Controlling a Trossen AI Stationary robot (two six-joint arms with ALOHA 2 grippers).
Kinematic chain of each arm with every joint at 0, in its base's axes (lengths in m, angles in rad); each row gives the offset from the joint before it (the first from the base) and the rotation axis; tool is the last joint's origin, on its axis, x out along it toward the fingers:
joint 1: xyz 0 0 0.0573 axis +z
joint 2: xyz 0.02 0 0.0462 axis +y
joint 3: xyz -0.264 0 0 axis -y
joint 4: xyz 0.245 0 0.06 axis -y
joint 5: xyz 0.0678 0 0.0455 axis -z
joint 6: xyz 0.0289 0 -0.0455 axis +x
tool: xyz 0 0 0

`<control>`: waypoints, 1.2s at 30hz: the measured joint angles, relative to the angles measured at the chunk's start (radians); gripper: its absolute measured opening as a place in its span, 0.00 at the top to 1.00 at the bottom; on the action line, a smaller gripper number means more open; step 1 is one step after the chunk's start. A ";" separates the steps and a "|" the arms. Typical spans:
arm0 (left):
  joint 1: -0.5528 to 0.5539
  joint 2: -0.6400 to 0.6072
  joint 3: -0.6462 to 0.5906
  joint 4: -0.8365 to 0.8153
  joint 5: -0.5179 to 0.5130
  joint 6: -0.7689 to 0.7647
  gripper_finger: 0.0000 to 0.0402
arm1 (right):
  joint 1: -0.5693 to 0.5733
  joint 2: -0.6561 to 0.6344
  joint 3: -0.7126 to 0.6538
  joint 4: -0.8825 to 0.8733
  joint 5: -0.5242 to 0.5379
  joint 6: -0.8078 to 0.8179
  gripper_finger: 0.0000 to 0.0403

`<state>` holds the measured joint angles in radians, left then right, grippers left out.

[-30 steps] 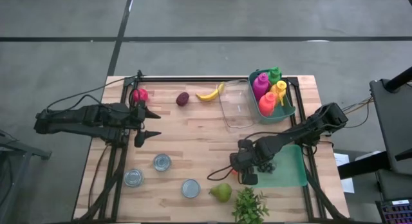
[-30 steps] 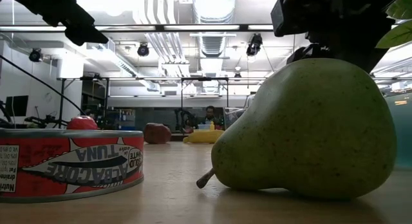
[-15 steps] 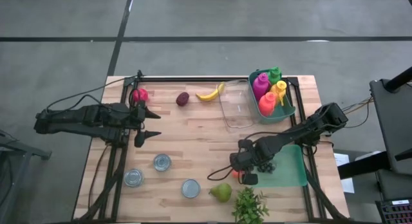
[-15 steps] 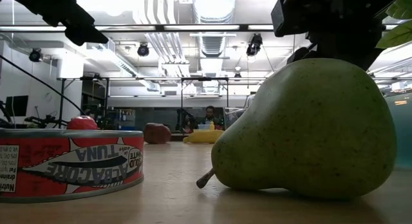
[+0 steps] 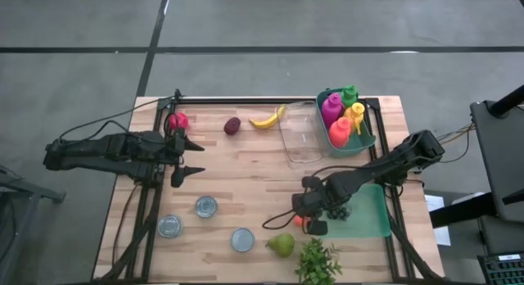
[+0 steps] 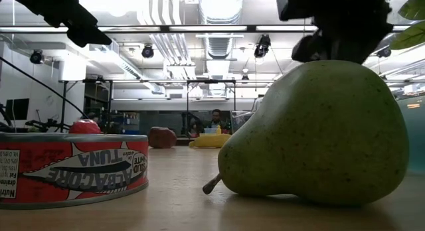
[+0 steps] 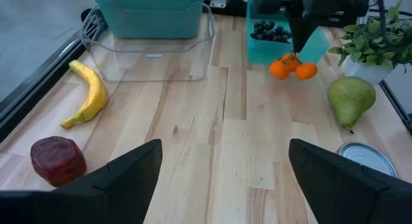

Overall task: Pick & Place Food Item
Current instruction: Put the tangerines into the green transparent bin

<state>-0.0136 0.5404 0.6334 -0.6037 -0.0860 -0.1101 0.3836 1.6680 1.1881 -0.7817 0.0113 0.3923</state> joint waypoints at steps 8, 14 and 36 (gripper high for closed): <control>0.000 0.000 0.000 0.000 0.000 0.000 0.14 | 0.000 -0.001 0.116 -0.127 0.068 0.000 0.98; 0.000 0.000 0.000 0.000 0.000 0.000 0.14 | 0.000 -0.001 0.226 -0.203 0.113 0.006 0.98; 0.000 0.000 0.000 0.000 0.000 0.000 0.14 | 0.050 -0.025 0.589 -0.732 0.119 0.306 0.98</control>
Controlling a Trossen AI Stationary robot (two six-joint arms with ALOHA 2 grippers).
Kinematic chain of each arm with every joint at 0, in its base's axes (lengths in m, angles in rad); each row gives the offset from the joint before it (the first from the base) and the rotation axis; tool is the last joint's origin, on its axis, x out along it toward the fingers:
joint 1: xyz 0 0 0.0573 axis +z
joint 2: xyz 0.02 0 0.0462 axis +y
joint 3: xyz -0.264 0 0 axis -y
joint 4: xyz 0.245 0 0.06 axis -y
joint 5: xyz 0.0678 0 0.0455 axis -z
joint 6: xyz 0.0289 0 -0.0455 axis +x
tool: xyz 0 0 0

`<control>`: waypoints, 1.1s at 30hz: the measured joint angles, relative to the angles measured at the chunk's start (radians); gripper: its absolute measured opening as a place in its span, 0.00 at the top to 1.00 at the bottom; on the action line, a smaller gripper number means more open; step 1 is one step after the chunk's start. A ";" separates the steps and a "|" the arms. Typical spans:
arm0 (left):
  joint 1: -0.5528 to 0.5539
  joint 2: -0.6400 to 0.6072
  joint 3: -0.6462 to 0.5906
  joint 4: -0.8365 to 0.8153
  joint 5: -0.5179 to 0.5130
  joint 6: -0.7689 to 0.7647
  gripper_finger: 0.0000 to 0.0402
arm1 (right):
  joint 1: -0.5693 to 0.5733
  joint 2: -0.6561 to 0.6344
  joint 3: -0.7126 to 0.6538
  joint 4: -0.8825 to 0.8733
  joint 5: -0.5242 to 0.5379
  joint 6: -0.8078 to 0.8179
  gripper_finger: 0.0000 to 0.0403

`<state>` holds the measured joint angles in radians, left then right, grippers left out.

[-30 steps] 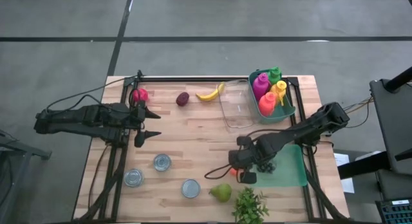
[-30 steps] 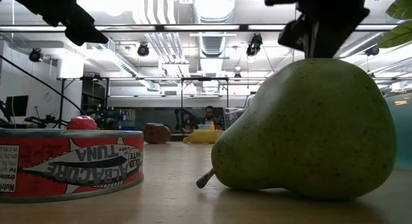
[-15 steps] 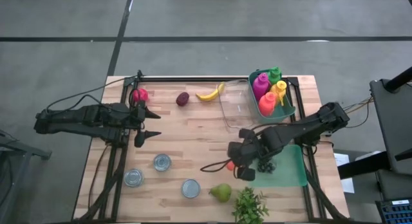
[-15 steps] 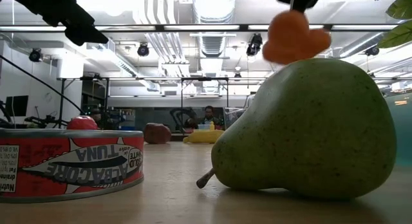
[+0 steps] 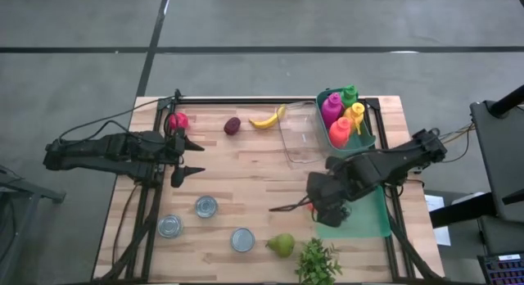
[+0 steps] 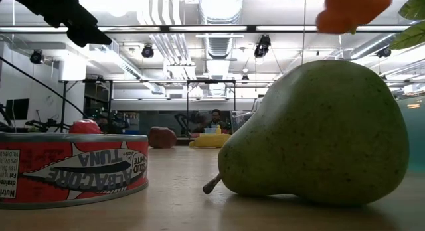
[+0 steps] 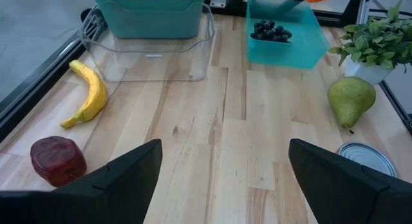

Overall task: Pick & Place Food Item
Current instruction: Put the tangerines into the green transparent bin

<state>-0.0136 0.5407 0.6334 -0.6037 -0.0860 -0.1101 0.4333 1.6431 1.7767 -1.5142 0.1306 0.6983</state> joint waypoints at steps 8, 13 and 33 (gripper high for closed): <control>0.000 0.000 0.000 0.000 0.000 0.000 0.14 | 0.087 -0.067 -0.026 -0.057 0.082 0.219 0.98; 0.000 0.000 0.000 0.000 0.000 0.000 0.15 | 0.143 -0.086 -0.060 -0.058 0.090 0.330 0.98; 0.000 0.000 0.000 0.000 0.000 0.000 0.15 | 0.326 -0.337 -0.601 0.093 0.082 0.865 0.98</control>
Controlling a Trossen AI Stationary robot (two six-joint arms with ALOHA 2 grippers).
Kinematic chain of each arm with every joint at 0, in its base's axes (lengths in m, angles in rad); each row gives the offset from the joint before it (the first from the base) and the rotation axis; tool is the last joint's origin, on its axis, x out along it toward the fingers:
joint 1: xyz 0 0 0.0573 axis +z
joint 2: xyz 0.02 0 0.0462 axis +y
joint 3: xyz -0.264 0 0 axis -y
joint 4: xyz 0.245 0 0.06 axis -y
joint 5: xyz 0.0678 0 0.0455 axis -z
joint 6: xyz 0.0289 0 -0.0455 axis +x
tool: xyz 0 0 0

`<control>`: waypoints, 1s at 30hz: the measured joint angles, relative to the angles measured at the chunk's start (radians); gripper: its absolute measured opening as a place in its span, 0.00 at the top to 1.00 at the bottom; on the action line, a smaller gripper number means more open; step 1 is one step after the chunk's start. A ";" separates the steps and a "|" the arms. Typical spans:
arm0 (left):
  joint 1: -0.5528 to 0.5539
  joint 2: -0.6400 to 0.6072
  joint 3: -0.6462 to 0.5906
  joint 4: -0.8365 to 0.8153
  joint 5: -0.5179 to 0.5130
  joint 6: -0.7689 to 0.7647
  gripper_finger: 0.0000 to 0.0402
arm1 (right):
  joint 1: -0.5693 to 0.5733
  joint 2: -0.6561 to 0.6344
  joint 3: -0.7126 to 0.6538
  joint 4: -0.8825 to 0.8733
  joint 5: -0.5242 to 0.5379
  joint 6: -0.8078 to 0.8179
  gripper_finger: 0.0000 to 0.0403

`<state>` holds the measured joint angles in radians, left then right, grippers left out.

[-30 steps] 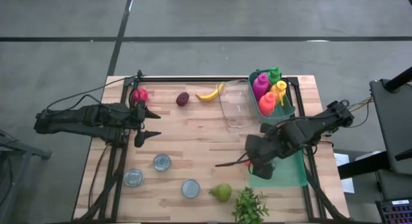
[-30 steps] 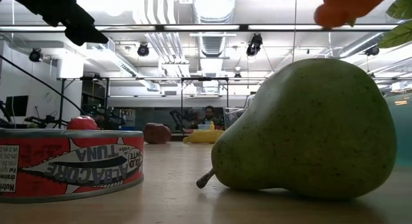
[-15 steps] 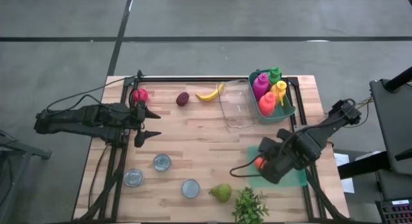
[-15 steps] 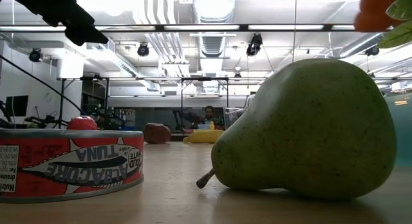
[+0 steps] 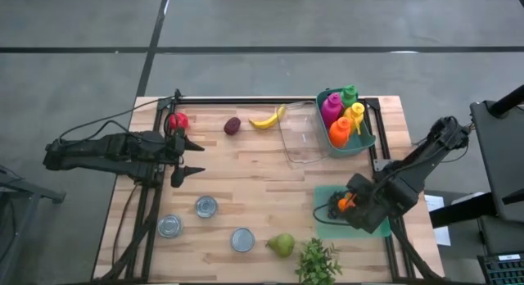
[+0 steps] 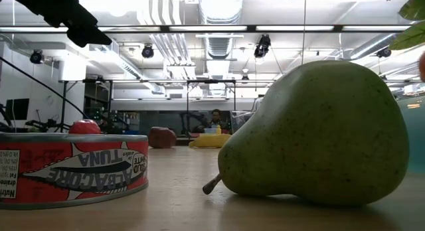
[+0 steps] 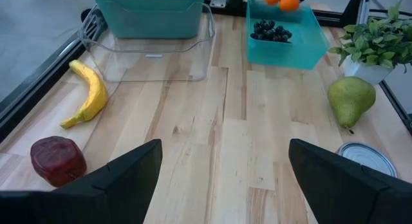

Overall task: Pick & Place Food Item
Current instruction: Put the tangerines into the green transparent bin

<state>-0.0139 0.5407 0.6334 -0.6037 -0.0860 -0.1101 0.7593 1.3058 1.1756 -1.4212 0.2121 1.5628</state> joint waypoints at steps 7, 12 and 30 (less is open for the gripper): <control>0.000 0.000 0.000 0.000 0.000 0.000 0.15 | 0.142 -0.119 -0.210 0.147 -0.002 0.203 0.98; 0.000 0.000 0.000 0.000 0.000 0.000 0.15 | 0.201 -0.136 -0.285 0.183 -0.008 0.310 0.98; 0.000 0.000 0.000 0.000 0.000 0.000 0.15 | 0.210 -0.107 -0.466 0.374 -0.031 0.369 0.98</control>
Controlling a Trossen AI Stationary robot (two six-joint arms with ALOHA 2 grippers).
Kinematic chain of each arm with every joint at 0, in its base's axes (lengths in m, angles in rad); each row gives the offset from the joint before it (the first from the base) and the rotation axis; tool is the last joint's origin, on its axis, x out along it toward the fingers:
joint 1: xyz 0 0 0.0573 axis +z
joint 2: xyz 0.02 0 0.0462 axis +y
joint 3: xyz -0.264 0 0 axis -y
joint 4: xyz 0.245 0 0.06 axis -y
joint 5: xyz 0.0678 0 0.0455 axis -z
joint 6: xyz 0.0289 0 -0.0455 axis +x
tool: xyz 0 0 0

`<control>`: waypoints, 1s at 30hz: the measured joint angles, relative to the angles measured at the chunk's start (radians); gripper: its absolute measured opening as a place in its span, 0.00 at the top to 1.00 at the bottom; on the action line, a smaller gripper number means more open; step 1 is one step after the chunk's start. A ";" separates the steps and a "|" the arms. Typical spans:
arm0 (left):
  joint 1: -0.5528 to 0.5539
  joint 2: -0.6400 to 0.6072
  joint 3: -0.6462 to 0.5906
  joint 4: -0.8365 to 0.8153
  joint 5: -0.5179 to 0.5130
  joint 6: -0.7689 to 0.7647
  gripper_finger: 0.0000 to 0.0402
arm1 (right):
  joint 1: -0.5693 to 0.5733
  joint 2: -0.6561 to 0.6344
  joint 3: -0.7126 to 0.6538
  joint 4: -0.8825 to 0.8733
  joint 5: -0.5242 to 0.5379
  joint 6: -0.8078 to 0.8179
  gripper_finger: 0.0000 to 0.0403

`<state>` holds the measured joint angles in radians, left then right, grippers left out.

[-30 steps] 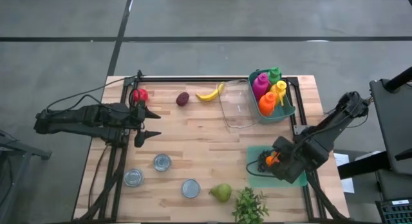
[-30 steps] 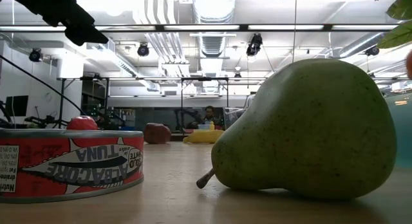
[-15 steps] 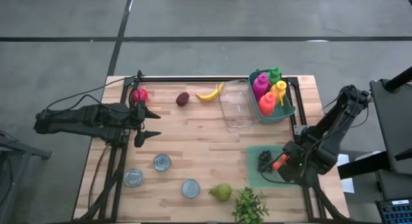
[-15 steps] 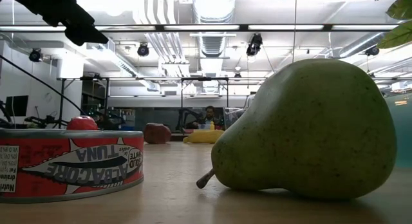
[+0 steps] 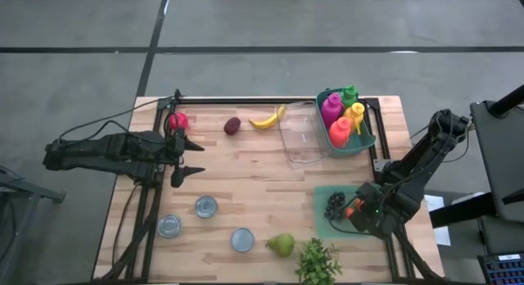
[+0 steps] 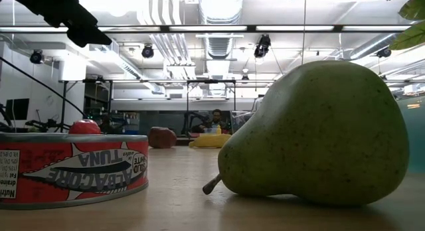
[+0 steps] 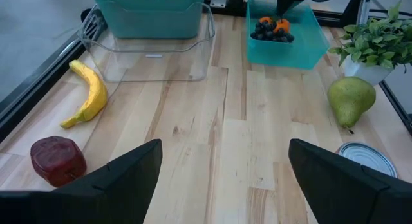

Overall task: Pick & Place Food Item
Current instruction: Put the tangerines into the green transparent bin, then put the pear into the green transparent bin

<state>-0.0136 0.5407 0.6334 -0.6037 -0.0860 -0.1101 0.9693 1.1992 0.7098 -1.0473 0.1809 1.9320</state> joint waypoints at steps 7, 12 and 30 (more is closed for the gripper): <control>0.000 0.000 0.000 0.000 0.000 0.000 0.15 | 0.000 0.000 0.000 0.009 0.006 -0.002 0.98; 0.000 0.000 0.000 0.000 0.000 0.000 0.14 | 0.000 0.000 0.000 0.011 0.006 -0.006 0.98; 0.000 0.000 0.000 0.000 0.000 0.000 0.14 | -0.001 0.002 -0.003 0.017 0.057 0.048 0.60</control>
<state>-0.0139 0.5405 0.6334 -0.6039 -0.0860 -0.1101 0.9688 1.2007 0.7067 -1.0307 0.2382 1.9797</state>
